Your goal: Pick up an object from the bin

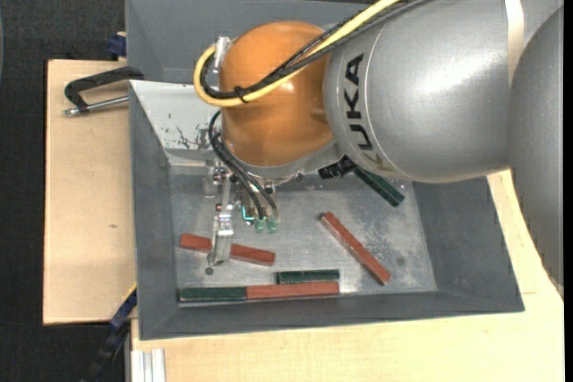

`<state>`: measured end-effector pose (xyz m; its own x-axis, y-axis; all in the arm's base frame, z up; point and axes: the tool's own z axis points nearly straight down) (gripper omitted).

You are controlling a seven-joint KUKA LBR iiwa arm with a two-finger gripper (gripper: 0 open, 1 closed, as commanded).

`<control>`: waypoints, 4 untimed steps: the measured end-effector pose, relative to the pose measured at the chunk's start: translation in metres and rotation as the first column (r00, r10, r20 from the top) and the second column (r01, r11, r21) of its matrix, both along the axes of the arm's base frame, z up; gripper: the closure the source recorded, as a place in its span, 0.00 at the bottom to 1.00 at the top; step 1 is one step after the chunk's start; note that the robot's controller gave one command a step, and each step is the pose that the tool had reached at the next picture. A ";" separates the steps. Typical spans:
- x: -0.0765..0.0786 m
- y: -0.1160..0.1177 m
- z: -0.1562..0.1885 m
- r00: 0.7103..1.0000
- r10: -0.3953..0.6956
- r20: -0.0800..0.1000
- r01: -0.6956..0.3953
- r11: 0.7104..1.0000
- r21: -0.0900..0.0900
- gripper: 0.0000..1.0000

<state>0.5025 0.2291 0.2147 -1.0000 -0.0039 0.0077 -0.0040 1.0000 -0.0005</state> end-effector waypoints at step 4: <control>0.037 -0.023 -0.143 0.998 -0.066 0.012 0.066 0.998 0.005 1.00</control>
Offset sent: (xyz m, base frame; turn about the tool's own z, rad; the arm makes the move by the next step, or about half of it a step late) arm 0.0276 -0.0253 -0.1427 0.0466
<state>0.5391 0.2066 0.0716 -0.9981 0.0618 -0.0042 0.0617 0.9981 0.0040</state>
